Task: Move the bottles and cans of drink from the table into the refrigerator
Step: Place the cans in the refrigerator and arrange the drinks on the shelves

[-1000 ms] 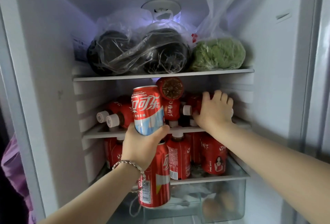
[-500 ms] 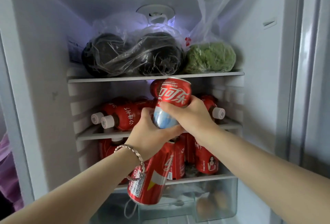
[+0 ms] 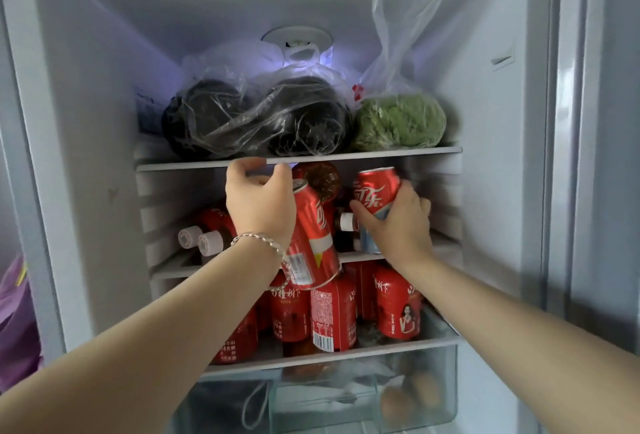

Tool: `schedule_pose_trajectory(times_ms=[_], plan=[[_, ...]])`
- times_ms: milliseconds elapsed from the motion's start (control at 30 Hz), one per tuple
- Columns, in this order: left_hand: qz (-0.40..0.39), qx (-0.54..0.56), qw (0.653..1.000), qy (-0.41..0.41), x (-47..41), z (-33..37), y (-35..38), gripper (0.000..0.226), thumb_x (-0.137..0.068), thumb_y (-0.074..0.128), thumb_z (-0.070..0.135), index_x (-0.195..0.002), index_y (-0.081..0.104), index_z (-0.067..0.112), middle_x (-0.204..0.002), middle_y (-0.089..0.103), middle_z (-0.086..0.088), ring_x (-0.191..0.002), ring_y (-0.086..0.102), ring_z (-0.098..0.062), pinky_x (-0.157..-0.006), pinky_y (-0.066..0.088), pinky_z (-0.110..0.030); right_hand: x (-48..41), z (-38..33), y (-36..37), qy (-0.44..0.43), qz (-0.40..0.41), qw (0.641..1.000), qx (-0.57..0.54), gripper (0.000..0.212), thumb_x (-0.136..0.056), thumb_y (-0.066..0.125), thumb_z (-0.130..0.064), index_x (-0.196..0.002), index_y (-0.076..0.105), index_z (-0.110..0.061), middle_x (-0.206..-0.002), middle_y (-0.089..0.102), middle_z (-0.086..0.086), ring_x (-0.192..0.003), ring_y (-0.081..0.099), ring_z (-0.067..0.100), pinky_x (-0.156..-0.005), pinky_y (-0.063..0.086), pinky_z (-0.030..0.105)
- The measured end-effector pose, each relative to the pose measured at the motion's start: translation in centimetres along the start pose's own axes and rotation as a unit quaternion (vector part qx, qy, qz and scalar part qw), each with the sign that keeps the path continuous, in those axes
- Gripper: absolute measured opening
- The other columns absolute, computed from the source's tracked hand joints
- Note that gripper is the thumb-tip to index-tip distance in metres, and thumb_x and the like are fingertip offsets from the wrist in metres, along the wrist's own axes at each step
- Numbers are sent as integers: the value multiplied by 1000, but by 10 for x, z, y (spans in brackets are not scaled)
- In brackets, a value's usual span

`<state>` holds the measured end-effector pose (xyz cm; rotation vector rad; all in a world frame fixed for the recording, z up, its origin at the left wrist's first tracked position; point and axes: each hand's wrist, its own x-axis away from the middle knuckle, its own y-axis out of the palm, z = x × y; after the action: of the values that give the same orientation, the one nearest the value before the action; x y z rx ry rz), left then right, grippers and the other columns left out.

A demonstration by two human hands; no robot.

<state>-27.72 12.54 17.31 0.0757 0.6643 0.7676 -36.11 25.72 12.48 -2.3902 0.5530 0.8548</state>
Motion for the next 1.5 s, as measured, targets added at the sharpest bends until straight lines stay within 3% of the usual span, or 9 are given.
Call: schedule_pose_trajectory(times_ms=[333,433,600,833,967,1167,1300,1400,1500], plan=[[24,-42,999,24,-2,-16,46,21,-91,52,34,-92,48,13,-75,54,6,-66,52,-7,-58,40,-21,20,4,4,-51,-36,996,-66,81,-91,46,-51,-149,10,-7,-146,24,15,-136,22,26,-111,22,36],[-39,-89,994,58,-1,-32,52,26,-93,50,38,-97,37,16,-100,54,-4,-86,53,-17,-75,42,-28,30,2,0,-96,-63,988,-107,94,-83,52,-60,-150,3,-17,-147,17,9,-137,22,21,-113,26,38],[-167,-169,968,86,-5,-49,33,39,-95,51,23,-127,35,9,-126,33,-3,-97,39,-7,-79,27,-8,12,6,3,-92,-90,991,37,108,-80,64,-51,-150,-11,-15,-152,9,16,-141,11,28,-117,16,42],[-208,-296,923,129,-18,-43,0,44,-87,64,27,-123,43,14,-118,49,-4,-96,47,-10,-81,37,-18,6,-3,5,-46,-145,977,147,115,-80,59,-60,-147,-19,-9,-151,15,17,-141,14,30,-116,11,40],[-209,-352,911,50,-17,-46,3,42,-88,59,37,-113,41,9,-114,54,-13,-92,55,-21,-76,44,-28,13,-8,0,-43,-145,983,104,112,-81,58,-59,-148,-14,-4,-152,12,18,-141,14,32,-114,17,40],[-228,-364,903,36,-7,-61,-9,27,-87,61,37,-96,47,17,-105,57,-7,-78,55,-13,-55,37,-16,32,-12,0,-101,-90,986,95,102,-82,61,-53,-150,1,-6,-148,19,21,-138,21,34,-111,26,42],[-189,-378,896,137,-10,-49,-35,10,-88,56,15,-97,54,14,-103,58,-4,-86,55,-15,-70,44,-21,38,-22,3,-284,51,954,84,74,-77,73,-27,-136,35,-5,-138,35,25,-130,32,41,-106,31,51],[-136,-432,862,228,-27,-40,-68,18,-82,55,7,-100,58,11,-104,55,-5,-94,55,-23,-83,47,-35,43,-42,9,-417,-7,908,48,47,-74,72,-9,-118,55,-5,-126,50,17,-121,45,33,-101,40,41],[-129,-510,840,130,-51,-37,-97,30,-83,54,6,-114,54,10,-118,47,-9,-92,49,-22,-81,41,-26,44,-71,25,-422,-168,887,80,45,-83,61,-4,-127,53,-4,-134,46,9,-127,42,25,-107,39,37]])
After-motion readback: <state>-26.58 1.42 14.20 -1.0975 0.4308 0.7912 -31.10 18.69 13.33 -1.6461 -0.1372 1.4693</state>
